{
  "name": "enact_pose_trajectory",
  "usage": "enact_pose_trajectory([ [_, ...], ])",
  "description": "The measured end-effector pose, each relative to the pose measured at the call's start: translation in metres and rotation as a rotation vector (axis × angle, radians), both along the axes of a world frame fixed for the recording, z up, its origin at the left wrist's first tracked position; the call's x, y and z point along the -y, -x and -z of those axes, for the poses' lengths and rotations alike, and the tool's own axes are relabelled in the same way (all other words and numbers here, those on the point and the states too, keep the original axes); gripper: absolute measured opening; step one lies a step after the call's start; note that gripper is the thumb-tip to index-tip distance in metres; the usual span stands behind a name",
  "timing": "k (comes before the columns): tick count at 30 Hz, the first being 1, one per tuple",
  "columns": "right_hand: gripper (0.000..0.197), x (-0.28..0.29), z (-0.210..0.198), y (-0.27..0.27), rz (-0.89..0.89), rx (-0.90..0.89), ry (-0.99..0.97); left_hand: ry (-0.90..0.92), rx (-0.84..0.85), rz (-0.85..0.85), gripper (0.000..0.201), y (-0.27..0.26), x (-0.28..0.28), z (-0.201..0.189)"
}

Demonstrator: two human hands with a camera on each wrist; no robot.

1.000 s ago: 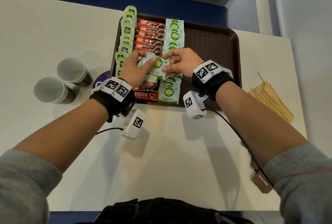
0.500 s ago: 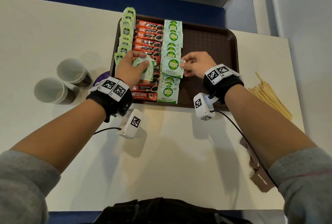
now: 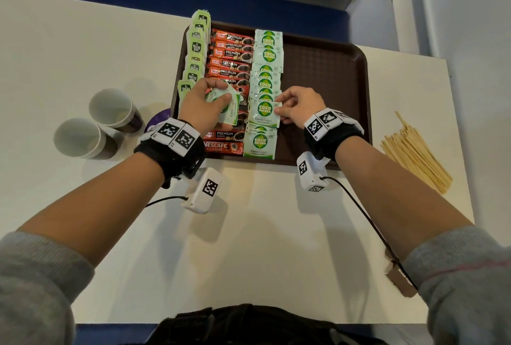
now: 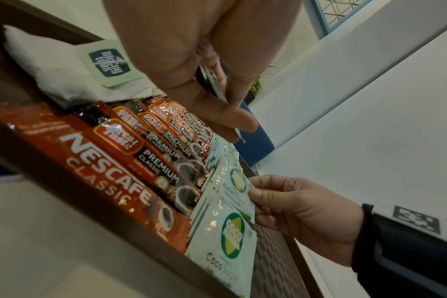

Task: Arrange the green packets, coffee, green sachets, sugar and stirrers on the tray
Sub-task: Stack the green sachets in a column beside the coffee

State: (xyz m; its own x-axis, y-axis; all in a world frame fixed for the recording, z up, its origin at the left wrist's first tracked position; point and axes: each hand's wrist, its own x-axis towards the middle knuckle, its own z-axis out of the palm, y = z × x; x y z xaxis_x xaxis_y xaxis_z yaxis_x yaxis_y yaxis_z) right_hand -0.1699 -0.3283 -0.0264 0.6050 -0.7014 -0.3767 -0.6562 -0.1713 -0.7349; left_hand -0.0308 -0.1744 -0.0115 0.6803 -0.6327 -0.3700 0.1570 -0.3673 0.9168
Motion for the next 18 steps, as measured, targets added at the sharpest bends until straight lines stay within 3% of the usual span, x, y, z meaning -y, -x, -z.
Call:
enact_pose_trajectory([
  [18, 0.018, -0.005, -0.014, -0.007, 0.015, 0.056, 0.048, 0.017, -0.044, 0.038, 0.022, 0.002, -0.001, -0.003],
])
